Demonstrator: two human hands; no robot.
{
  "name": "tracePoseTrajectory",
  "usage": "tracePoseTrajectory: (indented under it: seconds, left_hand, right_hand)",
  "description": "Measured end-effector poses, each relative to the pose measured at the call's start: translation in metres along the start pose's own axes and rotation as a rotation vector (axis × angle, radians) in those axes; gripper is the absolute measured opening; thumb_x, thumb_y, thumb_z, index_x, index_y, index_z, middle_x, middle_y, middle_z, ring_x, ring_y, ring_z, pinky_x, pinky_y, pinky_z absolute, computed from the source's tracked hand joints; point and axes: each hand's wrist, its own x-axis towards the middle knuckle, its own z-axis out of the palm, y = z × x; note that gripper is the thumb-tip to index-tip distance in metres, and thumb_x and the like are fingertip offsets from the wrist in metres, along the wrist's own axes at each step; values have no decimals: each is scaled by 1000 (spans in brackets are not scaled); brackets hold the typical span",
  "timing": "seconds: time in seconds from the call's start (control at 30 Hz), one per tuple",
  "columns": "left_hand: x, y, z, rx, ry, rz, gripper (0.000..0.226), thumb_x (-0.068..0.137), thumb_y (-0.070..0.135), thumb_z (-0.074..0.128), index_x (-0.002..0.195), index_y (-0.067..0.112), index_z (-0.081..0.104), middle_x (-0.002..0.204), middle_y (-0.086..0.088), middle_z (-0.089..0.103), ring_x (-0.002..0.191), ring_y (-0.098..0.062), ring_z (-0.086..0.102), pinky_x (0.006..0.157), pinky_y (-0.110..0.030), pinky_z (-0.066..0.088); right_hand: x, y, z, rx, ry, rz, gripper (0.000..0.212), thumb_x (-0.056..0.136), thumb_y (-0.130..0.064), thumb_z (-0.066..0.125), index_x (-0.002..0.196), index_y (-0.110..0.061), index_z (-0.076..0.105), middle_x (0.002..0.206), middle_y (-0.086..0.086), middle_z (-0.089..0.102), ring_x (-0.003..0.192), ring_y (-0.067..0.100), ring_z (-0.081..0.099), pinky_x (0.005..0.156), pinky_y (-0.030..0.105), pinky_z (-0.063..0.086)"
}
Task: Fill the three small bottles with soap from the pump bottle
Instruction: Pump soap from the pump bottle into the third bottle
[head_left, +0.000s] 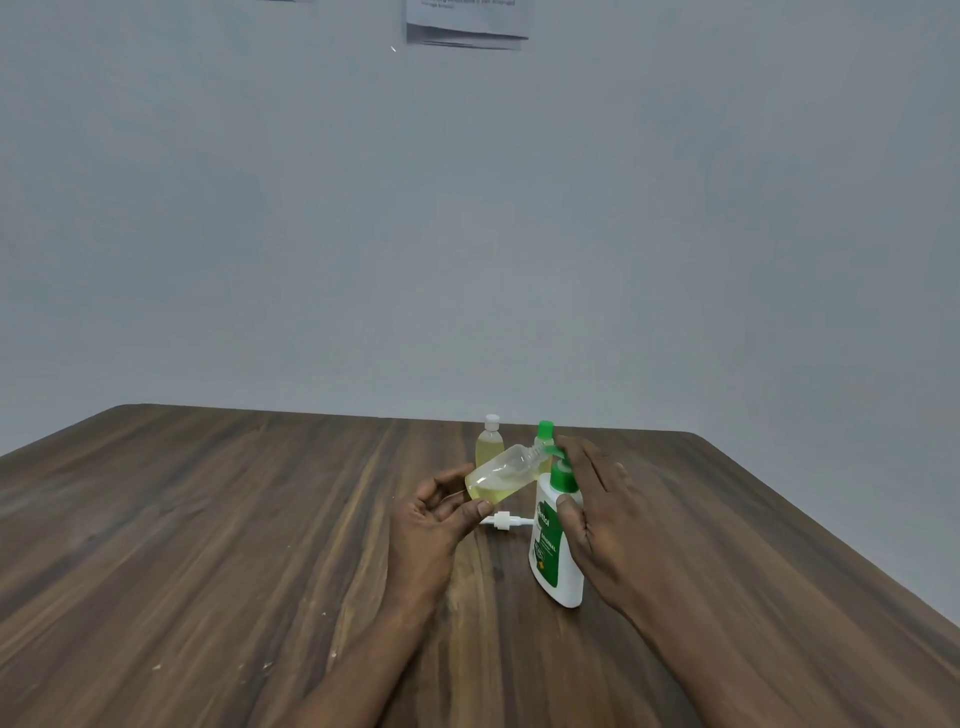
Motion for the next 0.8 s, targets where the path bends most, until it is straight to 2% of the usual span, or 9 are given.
tracePoseTrajectory:
  seconds: [0.07,0.27,0.43,0.73,0.8]
  left_hand:
    - [-1,0,1,3,-3,5,40,77,-7,79,112,9,70,103,-4,79,99,-17,75,74,-21,59]
    - [0,0,1,4,1,13,40,77,-7,79,112,9,71,105,-4,79,100,-17,75,74,-22,59]
    - [0,0,1,7,1,19,40,77,-9,78,114,6,70,105,-5,78,99,-16,75,74,-21,58]
    - [1,-2,0,1,-1,13,40,77,-8,78,113,8,70,104,-5,79,100,-18,75,75,-23,60]
    - [3,-3,0,-7,-2,12,40,77,-8,78,113,8,70,105,-7,78,100,-20,75,76,-24,60]
  right_hand:
    - [0,0,-1,-2,2,0,56,92,-19,49,145,-22,31,136,-10,43,115,7,45,108,21,25]
    - [4,-2,-5,47,10,12,55,91,-19,50,143,-24,33,138,-11,43,118,5,43,108,38,33]
    - [4,-1,-5,30,15,18,50,92,-18,48,141,-24,38,138,-10,44,120,4,40,109,39,33]
    - [2,1,-3,43,-8,11,54,91,-19,48,143,-27,33,139,-15,41,118,0,39,110,39,33]
    - [2,2,-4,42,-15,8,55,92,-20,48,144,-27,30,142,-15,39,123,2,39,112,38,29]
